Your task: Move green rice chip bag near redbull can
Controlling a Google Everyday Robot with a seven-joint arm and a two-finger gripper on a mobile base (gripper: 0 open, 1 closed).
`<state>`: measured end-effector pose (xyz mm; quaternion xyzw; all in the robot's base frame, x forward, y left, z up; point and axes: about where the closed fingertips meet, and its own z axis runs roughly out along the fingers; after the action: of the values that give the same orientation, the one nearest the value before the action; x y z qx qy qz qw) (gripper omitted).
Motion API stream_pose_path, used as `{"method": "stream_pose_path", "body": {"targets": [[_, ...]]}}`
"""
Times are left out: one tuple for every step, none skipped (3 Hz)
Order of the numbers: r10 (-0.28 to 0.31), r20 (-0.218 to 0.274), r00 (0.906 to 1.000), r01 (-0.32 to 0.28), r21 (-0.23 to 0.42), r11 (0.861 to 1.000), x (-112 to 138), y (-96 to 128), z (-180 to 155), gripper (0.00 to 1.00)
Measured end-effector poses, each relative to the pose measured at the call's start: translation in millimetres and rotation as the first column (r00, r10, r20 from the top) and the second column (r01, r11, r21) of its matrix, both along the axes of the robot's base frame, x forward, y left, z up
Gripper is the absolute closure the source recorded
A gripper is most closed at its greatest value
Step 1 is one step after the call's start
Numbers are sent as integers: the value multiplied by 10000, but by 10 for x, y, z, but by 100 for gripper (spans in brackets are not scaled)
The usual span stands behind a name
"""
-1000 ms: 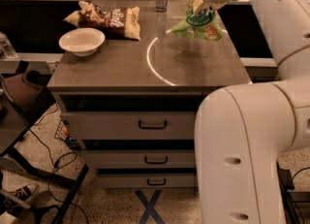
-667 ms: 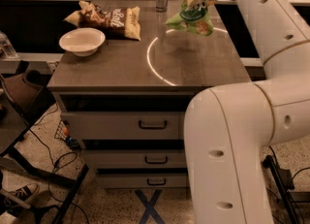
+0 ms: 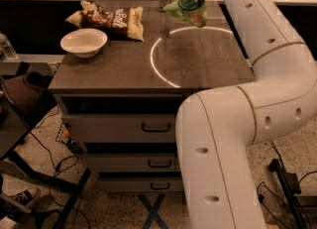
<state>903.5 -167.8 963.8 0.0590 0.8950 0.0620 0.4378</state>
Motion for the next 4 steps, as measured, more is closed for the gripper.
{"method": "stream_pose_path", "body": {"targets": [[-628, 251, 9977, 628, -10, 9980, 145, -56, -78, 100], [-628, 247, 9977, 629, -10, 9980, 146, -55, -81, 100], [-765, 193, 9969, 761, 203, 9969, 184, -32, -159, 100], [-900, 427, 9950, 870, 659, 9940, 322, 79, -245, 100]]}}
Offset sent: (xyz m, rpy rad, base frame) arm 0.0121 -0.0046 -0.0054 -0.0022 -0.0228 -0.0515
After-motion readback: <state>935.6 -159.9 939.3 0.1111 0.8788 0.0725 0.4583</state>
